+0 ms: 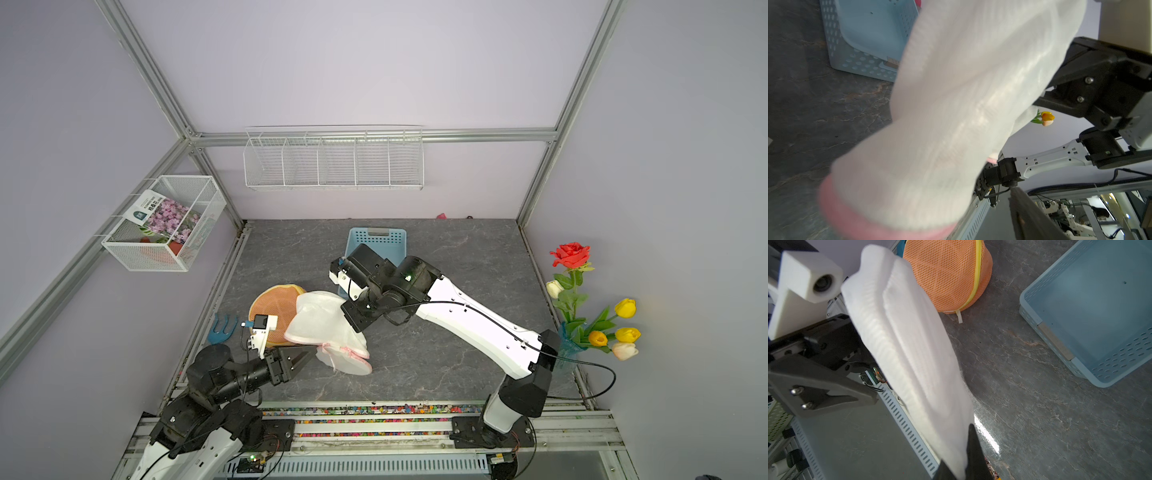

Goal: Turn the laundry bag inside out
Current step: Turn over the laundry bag.

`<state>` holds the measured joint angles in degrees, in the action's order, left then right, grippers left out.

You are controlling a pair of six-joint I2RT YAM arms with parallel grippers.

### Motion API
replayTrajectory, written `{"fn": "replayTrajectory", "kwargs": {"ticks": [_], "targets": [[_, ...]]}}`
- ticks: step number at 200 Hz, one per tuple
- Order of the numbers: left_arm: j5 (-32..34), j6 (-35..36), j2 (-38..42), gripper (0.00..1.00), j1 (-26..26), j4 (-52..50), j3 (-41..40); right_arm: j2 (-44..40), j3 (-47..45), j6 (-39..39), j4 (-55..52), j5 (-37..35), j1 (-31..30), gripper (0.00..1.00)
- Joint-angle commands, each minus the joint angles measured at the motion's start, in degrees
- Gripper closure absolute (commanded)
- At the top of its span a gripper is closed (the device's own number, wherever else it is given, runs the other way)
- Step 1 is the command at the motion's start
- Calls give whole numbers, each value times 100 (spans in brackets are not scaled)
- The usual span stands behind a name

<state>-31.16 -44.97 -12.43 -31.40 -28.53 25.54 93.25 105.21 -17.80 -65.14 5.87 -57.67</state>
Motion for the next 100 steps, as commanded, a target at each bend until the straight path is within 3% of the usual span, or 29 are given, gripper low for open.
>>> {"fn": "replayTrajectory", "kwargs": {"ticks": [1,23,48,72,100], "targets": [[686,21,-360,18,-587,617,1,-98,214,-94,-67,221,66,100],[1682,412,-884,13,-1253,656,227,-73,312,-69,-89,347,66,100],[2434,790,-1403,12,-1482,600,547,-105,317,-50,-86,529,63,100],[2607,1013,-1604,11,-1485,810,680,-154,248,-47,-17,773,71,100],[2196,983,-1765,9,-1491,1232,604,-226,219,-100,33,866,105,100]]}}
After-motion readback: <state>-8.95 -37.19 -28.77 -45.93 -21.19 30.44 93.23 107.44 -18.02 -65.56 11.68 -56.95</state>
